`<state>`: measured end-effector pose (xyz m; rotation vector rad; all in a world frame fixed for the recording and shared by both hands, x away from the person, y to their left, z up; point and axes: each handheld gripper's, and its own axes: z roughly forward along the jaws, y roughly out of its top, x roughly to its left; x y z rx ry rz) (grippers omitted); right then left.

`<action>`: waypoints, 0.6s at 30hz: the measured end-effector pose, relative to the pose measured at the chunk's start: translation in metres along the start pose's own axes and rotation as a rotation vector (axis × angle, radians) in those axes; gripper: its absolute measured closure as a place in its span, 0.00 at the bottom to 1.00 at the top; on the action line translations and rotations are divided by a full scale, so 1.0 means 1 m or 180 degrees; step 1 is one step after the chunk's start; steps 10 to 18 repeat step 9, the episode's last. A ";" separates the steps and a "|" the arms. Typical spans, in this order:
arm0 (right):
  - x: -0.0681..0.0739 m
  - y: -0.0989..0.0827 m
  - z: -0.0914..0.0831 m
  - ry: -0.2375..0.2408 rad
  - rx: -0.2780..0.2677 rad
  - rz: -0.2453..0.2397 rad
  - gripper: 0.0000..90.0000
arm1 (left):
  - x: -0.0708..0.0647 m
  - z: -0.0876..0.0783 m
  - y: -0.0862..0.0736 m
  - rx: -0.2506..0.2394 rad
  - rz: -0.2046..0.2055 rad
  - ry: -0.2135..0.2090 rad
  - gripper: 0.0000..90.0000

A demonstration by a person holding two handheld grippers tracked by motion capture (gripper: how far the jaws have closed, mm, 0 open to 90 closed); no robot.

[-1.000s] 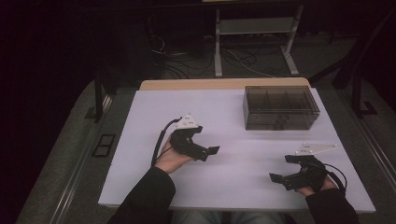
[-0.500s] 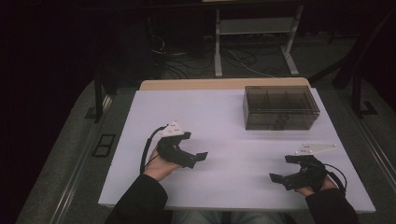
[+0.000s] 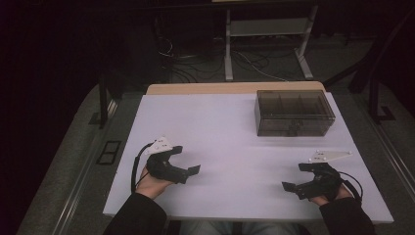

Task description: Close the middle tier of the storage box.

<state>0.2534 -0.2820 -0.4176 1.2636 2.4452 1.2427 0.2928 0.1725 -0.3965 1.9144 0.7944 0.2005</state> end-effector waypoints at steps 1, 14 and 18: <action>0.000 0.000 0.000 0.0000 0.0000 0.0000 0.00 | 0.001 -0.002 -0.004 -0.0011 -0.0015 0.0015 0.00; 0.001 0.000 0.000 0.0005 -0.0005 -0.0007 0.00 | 0.004 -0.014 -0.023 -0.0042 -0.0136 0.0087 0.00; 0.001 0.000 0.000 0.0005 -0.0005 -0.0007 0.00 | 0.004 -0.014 -0.023 -0.0042 -0.0136 0.0087 0.00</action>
